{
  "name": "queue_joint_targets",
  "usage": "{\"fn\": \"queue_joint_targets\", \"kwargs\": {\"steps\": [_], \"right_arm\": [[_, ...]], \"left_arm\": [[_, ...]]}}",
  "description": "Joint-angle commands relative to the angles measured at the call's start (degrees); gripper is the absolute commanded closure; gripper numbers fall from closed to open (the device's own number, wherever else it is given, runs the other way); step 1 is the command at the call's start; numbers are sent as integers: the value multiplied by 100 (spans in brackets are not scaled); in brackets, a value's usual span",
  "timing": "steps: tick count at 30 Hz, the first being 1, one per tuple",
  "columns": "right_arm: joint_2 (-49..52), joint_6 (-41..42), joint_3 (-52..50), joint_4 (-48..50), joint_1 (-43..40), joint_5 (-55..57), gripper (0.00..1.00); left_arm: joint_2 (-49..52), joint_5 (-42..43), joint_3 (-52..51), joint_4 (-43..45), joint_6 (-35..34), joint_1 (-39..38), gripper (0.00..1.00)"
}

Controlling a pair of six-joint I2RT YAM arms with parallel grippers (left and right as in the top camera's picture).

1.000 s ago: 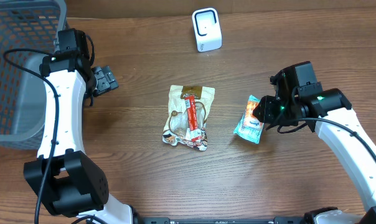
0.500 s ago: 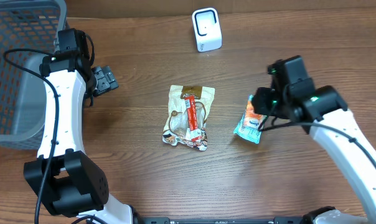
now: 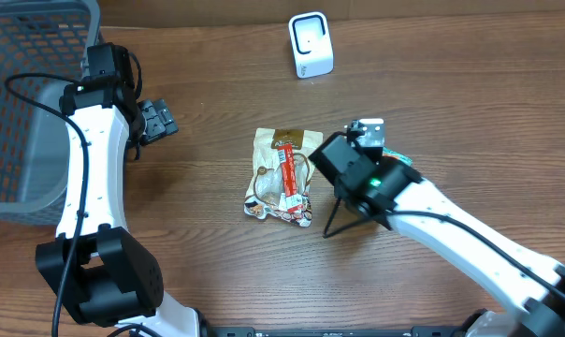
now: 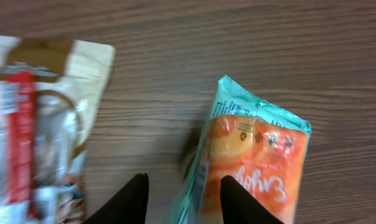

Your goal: Scan the item barcode

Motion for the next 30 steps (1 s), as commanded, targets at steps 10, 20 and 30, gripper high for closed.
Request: {"fn": "queue_joint_targets", "kwargs": {"steps": [10, 20, 30], "right_arm": [[367, 166, 127, -39, 15, 601, 61], [326, 103, 560, -380, 15, 608, 57], [315, 170, 579, -778, 13, 323, 60]], "left_arm": [[-149, 39, 90, -7, 105, -7, 0], [-149, 39, 90, -7, 105, -7, 0], [-149, 39, 90, -7, 105, -7, 0]]}}
